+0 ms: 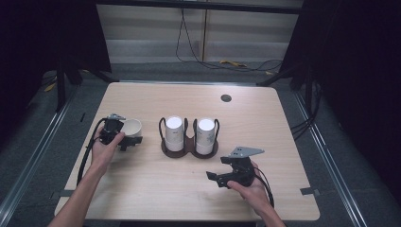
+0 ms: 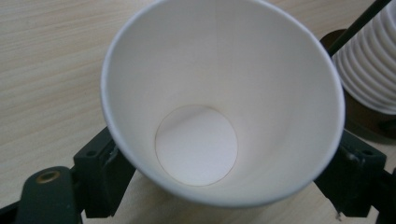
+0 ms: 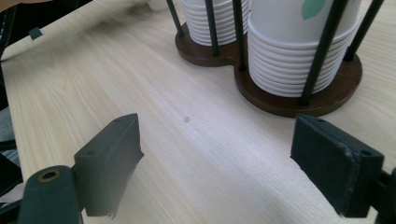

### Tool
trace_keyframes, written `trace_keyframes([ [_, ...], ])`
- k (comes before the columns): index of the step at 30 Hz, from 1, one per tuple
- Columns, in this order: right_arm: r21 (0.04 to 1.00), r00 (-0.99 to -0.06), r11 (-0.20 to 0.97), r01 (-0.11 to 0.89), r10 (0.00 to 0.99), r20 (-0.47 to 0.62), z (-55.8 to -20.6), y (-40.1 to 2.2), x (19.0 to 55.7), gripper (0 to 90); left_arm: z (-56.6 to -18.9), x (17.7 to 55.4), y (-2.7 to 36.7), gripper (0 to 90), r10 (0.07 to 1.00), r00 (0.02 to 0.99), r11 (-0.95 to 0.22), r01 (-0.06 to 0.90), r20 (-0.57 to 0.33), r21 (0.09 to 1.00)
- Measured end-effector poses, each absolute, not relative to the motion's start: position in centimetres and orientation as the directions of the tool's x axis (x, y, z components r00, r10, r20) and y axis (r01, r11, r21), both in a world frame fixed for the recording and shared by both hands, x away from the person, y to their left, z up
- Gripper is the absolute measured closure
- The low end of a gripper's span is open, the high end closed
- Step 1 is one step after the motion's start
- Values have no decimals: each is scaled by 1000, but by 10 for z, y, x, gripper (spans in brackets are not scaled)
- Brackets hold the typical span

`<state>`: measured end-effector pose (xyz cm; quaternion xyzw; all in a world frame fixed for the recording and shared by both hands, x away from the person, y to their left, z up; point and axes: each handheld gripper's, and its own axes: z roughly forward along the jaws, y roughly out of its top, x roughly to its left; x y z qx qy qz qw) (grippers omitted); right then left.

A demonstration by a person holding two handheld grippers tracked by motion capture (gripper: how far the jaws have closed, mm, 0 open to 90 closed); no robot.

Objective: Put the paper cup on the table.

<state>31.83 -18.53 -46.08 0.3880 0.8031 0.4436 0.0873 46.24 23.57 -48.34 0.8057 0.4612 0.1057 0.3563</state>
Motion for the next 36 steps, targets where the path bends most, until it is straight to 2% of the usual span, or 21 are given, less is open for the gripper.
trace_keyframes([
  [4,782,-678,299,547,706,205,-460,-187,318,161,-487,460,243,160,836,536,-336,669,-117,663],
  [18,783,-662,286,553,721,204,-460,-190,317,161,-482,434,259,160,808,582,-358,607,-90,710],
  [26,786,-648,276,554,735,199,-460,-192,317,161,-476,404,256,160,771,629,-360,554,-95,751],
  [33,777,-632,277,565,751,192,-464,-191,317,171,-470,380,238,170,734,667,-340,527,-131,779],
  [36,779,-632,280,561,753,185,-464,-191,316,171,-470,369,232,171,724,667,-306,540,-176,784],
])
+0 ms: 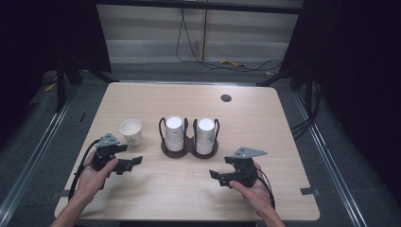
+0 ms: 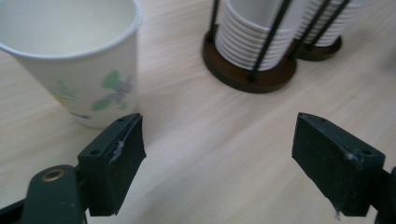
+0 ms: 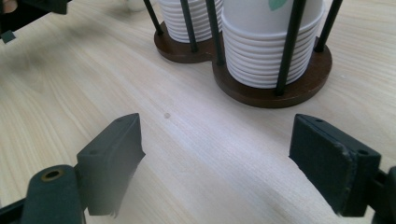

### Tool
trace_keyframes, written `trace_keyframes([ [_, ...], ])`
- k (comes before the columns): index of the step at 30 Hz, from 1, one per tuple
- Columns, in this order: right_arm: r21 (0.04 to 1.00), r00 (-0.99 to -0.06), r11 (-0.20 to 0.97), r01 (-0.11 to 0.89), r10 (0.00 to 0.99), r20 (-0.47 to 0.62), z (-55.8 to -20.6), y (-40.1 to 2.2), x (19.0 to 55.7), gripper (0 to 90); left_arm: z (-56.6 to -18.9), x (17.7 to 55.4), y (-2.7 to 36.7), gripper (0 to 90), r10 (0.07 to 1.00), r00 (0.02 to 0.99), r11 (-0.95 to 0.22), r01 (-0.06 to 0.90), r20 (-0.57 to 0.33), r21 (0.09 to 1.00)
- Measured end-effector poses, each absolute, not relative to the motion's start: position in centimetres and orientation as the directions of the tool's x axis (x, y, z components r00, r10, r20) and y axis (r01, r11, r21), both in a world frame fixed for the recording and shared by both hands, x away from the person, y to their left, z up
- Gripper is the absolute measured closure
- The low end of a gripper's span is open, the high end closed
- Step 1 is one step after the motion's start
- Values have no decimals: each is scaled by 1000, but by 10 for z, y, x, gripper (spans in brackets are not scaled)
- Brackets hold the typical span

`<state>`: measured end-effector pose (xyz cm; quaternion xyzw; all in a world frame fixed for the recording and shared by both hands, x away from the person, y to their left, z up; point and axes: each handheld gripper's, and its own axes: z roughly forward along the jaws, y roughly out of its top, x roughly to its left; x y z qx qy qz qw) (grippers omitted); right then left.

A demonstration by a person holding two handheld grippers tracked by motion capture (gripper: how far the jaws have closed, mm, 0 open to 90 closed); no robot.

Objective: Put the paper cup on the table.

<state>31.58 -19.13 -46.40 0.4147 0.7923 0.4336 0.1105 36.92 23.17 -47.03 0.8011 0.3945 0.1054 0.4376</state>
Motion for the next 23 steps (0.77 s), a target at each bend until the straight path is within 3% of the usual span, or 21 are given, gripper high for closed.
trace_keyframes([
  [4,778,-625,280,562,760,178,-464,-193,315,171,-470,356,222,172,694,697,-316,521,-181,793],
  [16,776,-606,275,568,778,168,-468,-191,312,170,-485,327,199,167,716,678,-325,533,-165,781],
  [23,770,-590,280,574,793,151,-471,-192,311,168,-498,325,191,167,663,716,-356,557,-218,751],
])
